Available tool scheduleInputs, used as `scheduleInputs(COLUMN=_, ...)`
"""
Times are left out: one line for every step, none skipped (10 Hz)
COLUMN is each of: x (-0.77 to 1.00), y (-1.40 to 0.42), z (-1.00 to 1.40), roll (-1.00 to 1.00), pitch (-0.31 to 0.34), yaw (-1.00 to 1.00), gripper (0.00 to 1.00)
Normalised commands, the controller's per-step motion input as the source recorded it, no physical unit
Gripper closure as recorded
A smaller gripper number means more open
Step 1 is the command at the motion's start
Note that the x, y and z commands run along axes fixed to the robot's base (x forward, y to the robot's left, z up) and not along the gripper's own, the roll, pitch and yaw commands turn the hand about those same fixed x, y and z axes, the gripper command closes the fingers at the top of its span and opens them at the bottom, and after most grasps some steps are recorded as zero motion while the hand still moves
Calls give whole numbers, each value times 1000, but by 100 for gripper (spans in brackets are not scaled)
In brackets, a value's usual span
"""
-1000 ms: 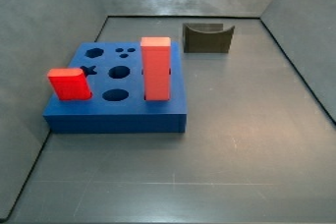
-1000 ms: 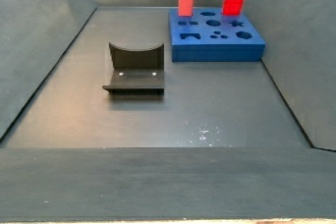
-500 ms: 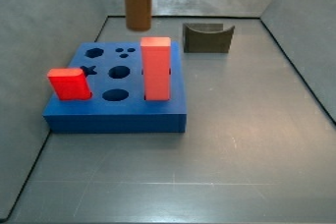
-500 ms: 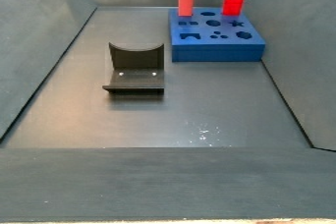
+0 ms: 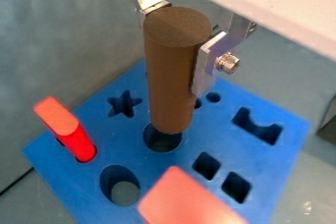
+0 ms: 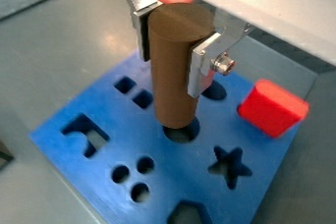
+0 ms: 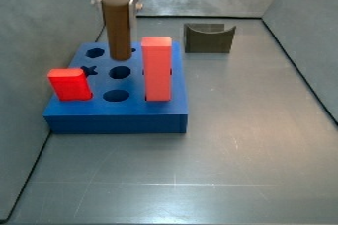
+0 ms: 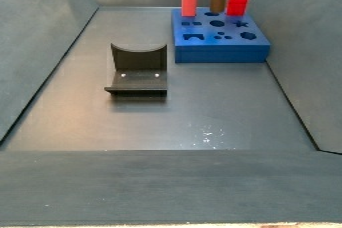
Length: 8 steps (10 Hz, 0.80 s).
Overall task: Pick up the round object. Move up. Move to above the board. Insert the round object.
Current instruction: Insert the round object.
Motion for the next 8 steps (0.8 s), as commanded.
scheduleInputs(x=0, y=0, z=-206, roll=-49, pitch=-34, yaw=0, gripper=100)
scheduleInputs(x=0, y=0, z=-66, roll=-37, pitch=0, yaw=0, gripper=100)
scheduleInputs(x=91, y=0, z=-289, roll=-146, pitch=-34, yaw=0, gripper=100)
scheduleInputs(x=94, y=0, z=-274, roll=-97, pitch=-23, yaw=0, gripper=100)
scheduleInputs(x=9, y=0, z=-217, roll=-74, pitch=-26, yaw=0, gripper=100)
scheduleInputs(x=0, y=0, z=-166, roll=-94, pitch=-37, yaw=0, gripper=100)
scheduleInputs(x=-17, y=0, z=-140, roll=-37, pitch=-54, yaw=0, gripper=100)
scheduleInputs(x=-143, y=0, z=-166, roll=-40, pitch=-146, yaw=0, gripper=100)
